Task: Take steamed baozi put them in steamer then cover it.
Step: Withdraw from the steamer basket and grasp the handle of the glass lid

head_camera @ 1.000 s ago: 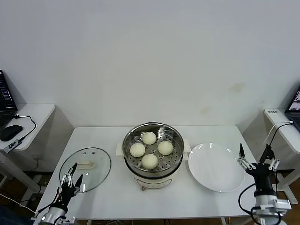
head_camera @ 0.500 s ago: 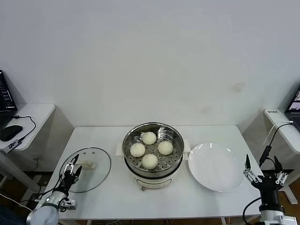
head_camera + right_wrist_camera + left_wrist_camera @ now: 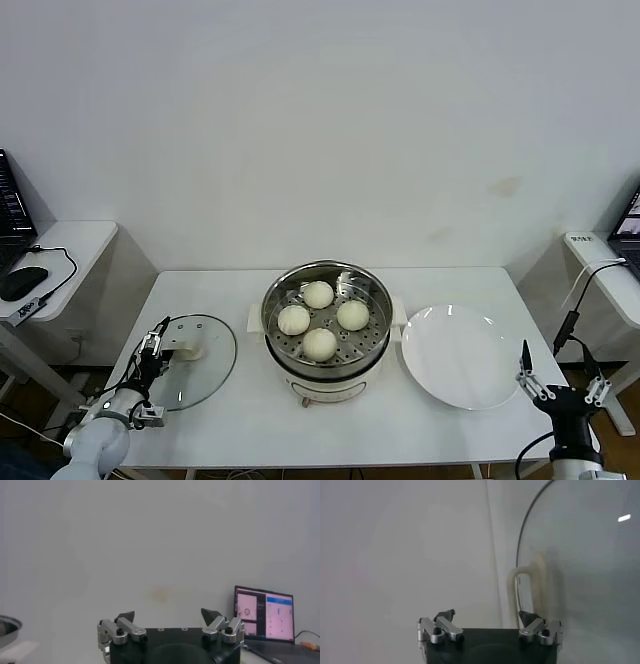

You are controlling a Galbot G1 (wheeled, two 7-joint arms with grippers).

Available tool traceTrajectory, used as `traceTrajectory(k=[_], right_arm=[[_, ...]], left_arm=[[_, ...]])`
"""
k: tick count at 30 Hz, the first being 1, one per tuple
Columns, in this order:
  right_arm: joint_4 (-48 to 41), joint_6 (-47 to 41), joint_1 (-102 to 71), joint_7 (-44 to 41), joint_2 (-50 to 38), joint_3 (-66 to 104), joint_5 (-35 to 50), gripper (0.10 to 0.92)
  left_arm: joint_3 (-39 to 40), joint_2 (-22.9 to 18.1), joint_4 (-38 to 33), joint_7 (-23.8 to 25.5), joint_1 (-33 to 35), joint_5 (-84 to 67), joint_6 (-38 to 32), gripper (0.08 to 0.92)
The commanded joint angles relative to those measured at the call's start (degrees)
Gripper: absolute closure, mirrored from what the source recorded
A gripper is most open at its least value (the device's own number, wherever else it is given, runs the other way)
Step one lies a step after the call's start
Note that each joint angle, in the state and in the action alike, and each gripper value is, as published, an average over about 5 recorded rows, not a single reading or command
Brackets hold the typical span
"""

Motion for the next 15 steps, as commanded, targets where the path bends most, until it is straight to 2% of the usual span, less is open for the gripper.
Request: traceTrajectory(k=[1, 8, 15], right_arm=[[-0.28, 0.25, -0.49, 0.05, 0.26, 0.01, -0.26, 0.203], [-0.49, 0.28, -0.48, 0.01, 0.36, -0.28, -0.32, 0.203], [-0.45, 0.23, -0.21, 0.0, 0.32, -0.94, -0.37, 0.203]], left_arm=[[1.25, -0.01, 3.98, 0.12, -4.05, -0.28, -0.07, 0.177], [1.51, -0.03, 4.08, 0.68, -3.8, -1.15, -0.15, 0.197], [1.28, 0.18, 3.07, 0.53, -2.47, -3.22, -0.65, 0.377]])
